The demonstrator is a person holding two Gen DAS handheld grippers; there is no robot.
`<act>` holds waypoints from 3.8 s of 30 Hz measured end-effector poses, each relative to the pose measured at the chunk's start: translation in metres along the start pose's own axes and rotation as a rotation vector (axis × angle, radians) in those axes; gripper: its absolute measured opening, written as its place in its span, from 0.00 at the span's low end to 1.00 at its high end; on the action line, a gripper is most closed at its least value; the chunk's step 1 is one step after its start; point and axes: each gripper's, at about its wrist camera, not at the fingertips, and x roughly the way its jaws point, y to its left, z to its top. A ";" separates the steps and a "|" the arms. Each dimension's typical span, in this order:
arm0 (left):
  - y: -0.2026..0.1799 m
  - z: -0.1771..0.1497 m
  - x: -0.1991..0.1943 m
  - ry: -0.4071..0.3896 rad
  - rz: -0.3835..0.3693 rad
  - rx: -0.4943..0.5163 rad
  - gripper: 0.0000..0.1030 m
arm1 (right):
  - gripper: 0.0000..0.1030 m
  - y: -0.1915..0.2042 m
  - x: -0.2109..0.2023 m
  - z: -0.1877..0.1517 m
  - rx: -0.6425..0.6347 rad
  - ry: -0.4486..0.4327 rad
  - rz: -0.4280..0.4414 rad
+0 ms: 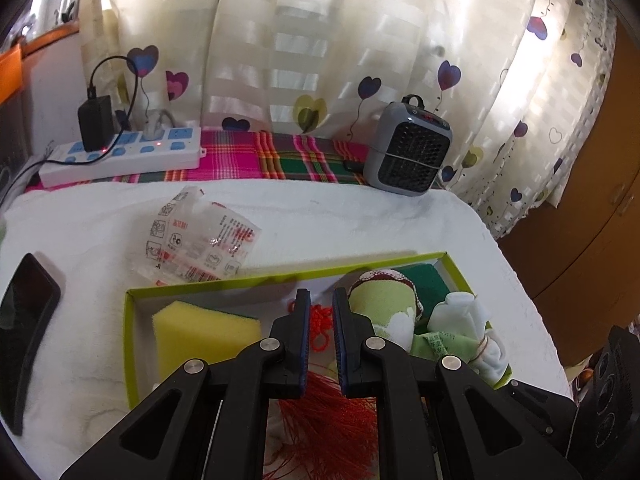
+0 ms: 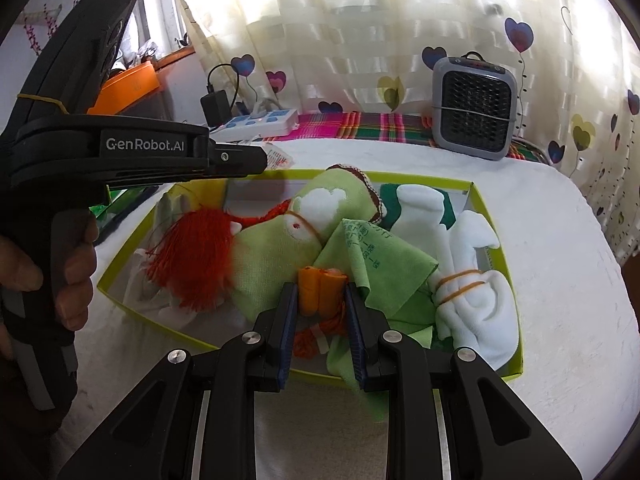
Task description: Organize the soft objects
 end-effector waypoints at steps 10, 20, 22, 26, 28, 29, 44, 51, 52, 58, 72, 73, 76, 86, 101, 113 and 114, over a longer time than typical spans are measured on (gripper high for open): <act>-0.001 -0.005 0.001 0.015 0.011 0.006 0.14 | 0.31 0.000 0.000 -0.001 0.002 -0.001 -0.001; -0.005 -0.017 -0.011 0.014 0.035 0.019 0.21 | 0.49 0.002 -0.008 -0.005 0.012 -0.019 -0.001; -0.006 -0.020 -0.016 0.009 0.042 0.020 0.21 | 0.52 0.003 -0.012 -0.005 0.012 -0.027 -0.012; -0.009 -0.028 -0.026 0.002 0.054 0.027 0.22 | 0.55 0.002 -0.019 -0.007 0.027 -0.039 -0.018; -0.010 -0.031 -0.029 0.000 0.069 0.029 0.24 | 0.55 0.001 -0.022 -0.009 0.036 -0.043 -0.021; -0.012 -0.033 -0.032 -0.002 0.079 0.036 0.24 | 0.56 0.000 -0.023 -0.009 0.040 -0.044 -0.022; -0.025 -0.078 -0.077 -0.041 0.147 0.026 0.31 | 0.59 -0.002 -0.042 -0.025 0.043 -0.029 -0.045; -0.027 -0.103 -0.088 -0.037 0.187 0.038 0.31 | 0.59 -0.001 -0.047 -0.036 0.037 -0.015 -0.053; -0.027 -0.107 -0.087 -0.030 0.187 0.040 0.31 | 0.59 -0.001 -0.047 -0.037 0.038 -0.012 -0.054; -0.024 -0.129 -0.081 0.015 0.220 0.023 0.31 | 0.59 -0.001 -0.047 -0.045 0.032 0.020 -0.072; -0.025 -0.156 -0.070 0.086 0.257 0.015 0.36 | 0.60 -0.006 -0.040 -0.061 0.015 0.111 -0.128; -0.025 -0.156 -0.070 0.083 0.259 0.012 0.36 | 0.60 -0.007 -0.040 -0.062 0.017 0.116 -0.131; -0.025 -0.158 -0.069 0.086 0.267 0.011 0.37 | 0.60 -0.010 -0.040 -0.063 0.022 0.123 -0.134; -0.031 -0.163 -0.067 0.060 0.293 0.014 0.45 | 0.61 -0.016 -0.044 -0.069 0.027 0.140 -0.153; -0.038 -0.166 -0.064 0.056 0.331 0.031 0.50 | 0.77 -0.020 -0.044 -0.074 0.036 0.153 -0.181; -0.038 -0.166 -0.064 0.054 0.332 0.025 0.50 | 0.78 -0.020 -0.044 -0.074 0.037 0.154 -0.181; -0.038 -0.166 -0.064 0.054 0.329 0.023 0.50 | 0.78 -0.020 -0.044 -0.074 0.037 0.154 -0.181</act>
